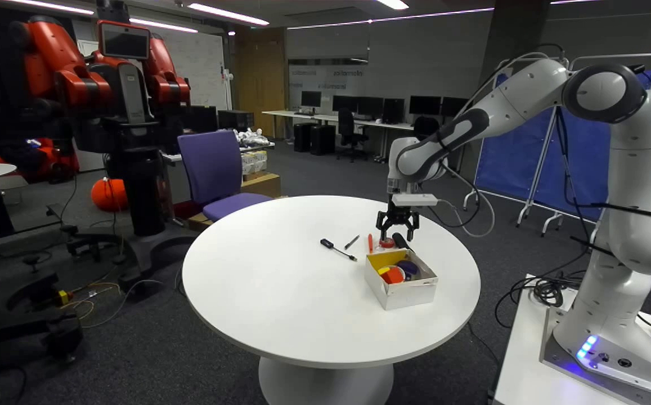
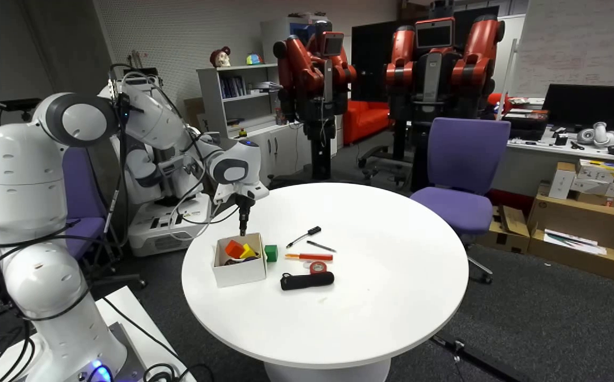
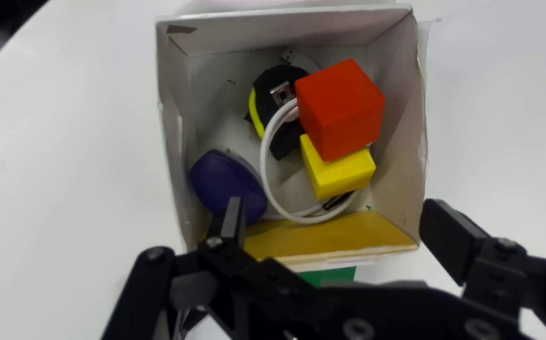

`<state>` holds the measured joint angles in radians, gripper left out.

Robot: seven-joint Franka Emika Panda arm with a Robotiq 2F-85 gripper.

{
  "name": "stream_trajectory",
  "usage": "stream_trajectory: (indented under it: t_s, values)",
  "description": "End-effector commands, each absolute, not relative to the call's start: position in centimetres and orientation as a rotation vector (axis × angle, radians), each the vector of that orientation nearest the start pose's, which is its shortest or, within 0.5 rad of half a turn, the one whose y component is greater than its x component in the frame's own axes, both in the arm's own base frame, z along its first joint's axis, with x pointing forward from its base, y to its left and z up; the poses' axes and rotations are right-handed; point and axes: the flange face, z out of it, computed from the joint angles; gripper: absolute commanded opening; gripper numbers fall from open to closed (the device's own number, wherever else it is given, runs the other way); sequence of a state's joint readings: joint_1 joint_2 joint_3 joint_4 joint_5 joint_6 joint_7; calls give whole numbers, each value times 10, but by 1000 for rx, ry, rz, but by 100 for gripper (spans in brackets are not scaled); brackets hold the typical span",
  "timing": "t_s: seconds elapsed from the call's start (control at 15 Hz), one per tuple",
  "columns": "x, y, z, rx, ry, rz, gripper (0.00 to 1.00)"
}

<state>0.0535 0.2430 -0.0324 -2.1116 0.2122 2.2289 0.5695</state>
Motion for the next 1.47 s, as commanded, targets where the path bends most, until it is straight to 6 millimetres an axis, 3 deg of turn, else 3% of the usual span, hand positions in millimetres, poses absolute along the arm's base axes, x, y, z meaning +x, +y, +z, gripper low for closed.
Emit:
stream_trajectory:
  t_s: [0.0,0.27,0.6,0.8,0.87,1.07,1.4]
  values:
    - [575,-16,316,-2814,1074,331,100]
    - [598,-59,319,-2806,1155,321,100]
    - [631,-95,289,-2793,1159,312,100]
    - [648,-104,268,-2807,1152,322,100]
    - [633,-97,270,-2802,1183,301,100]
    - [645,-100,257,-2809,1182,304,100]
    - [656,-94,251,-2742,1203,258,100]
